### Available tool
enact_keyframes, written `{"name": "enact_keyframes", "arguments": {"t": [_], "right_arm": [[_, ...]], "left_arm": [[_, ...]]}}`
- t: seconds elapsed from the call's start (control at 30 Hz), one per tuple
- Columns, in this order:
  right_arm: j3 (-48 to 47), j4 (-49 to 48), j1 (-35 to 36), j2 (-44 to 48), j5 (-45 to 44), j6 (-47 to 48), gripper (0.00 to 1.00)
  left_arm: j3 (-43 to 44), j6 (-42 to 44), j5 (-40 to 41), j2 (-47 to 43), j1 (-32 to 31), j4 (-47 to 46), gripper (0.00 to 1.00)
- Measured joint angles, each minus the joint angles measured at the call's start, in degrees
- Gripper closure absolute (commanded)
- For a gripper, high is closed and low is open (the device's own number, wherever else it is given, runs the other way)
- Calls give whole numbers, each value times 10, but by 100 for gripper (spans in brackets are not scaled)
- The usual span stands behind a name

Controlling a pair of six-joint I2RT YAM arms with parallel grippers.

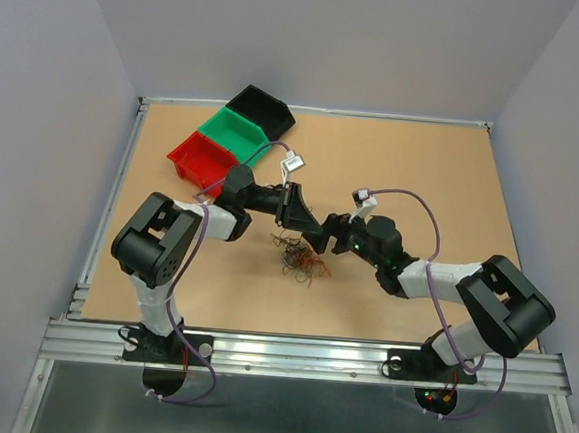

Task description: Untangle the cables

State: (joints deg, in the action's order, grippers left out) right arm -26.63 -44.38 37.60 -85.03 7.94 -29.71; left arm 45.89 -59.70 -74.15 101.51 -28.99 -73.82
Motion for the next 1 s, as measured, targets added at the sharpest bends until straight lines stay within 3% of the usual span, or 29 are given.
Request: {"name": "enact_keyframes", "arguments": {"t": [0.4,0.5,0.6,0.67,0.8,1.0], "right_arm": [[0,-73,8,-20,80,5,7],[-3,-76,10,-42,91,2,7],[-3,-76,11,-52,99,0,7],[-3,-78,11,-52,101,-1,7],[-5,-85,12,-52,101,-1,8],[-5,-88,12,-17,89,4,8]], "left_arm": [[2,-24,17,2,61,-2,100],[-5,112,62,-41,70,26,100],[-3,312,170,-155,48,167,100],[-2,379,195,-206,33,188,100],[0,452,208,-250,12,201,100],[0,510,219,-236,-5,247,100]]}}
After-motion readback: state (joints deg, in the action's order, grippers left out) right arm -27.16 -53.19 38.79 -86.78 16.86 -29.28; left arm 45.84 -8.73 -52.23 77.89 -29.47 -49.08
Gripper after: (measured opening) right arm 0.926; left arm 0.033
